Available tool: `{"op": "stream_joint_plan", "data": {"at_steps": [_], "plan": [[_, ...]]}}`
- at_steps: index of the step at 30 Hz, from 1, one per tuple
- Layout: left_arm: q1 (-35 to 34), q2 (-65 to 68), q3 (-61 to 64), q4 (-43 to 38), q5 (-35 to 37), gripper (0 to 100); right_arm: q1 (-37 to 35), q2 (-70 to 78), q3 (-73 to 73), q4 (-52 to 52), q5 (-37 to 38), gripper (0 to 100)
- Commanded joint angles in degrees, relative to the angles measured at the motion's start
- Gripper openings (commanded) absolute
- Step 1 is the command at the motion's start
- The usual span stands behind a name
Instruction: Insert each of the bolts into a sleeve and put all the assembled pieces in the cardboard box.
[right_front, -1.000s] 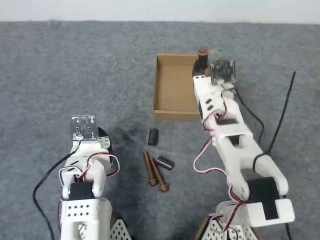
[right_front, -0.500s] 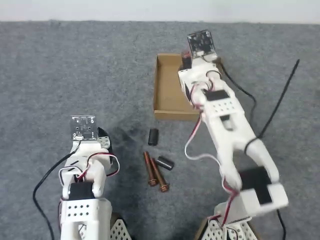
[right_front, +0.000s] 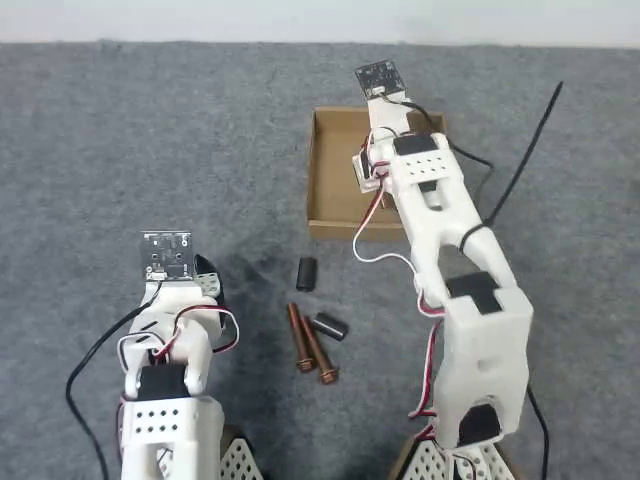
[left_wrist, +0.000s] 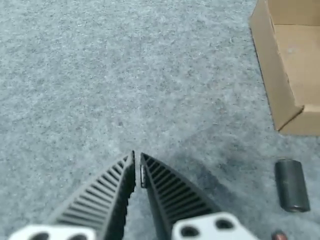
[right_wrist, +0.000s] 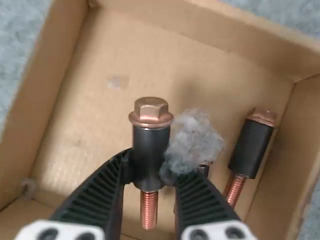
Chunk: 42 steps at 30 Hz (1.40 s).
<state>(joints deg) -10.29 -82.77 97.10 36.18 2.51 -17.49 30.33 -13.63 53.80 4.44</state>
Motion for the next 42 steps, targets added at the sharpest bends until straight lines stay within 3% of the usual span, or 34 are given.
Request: {"op": "stream_joint_plan", "data": {"at_steps": [1,4,9,16,24,35,42], "plan": [[0.26,-1.67,-0.57,0.26,-0.53,2,-0.04,0.13,-6.24,0.75,0.79,1.0],[0.26,-1.67,-0.57,0.18,-0.53,2,0.22,1.89,-6.42,0.75,0.79,1.7],[0.26,-1.67,-0.57,0.18,-0.53,2,0.22,2.24,-6.42,0.92,0.88,11.0],[0.26,-1.67,-0.57,0.09,-0.62,2,0.22,0.66,-6.42,1.45,0.88,4.7],[0.26,-1.67,-0.57,0.09,-0.62,2,-0.66,-12.62,-6.42,16.92,0.88,4.1],[0.26,-1.67,-0.57,0.09,-0.62,2,-0.92,-23.16,-6.15,46.99,0.7,4.1],[0.26,-1.67,-0.57,0.09,-0.62,2,-2.68,-31.96,8.35,48.04,0.88,4.0]]}}
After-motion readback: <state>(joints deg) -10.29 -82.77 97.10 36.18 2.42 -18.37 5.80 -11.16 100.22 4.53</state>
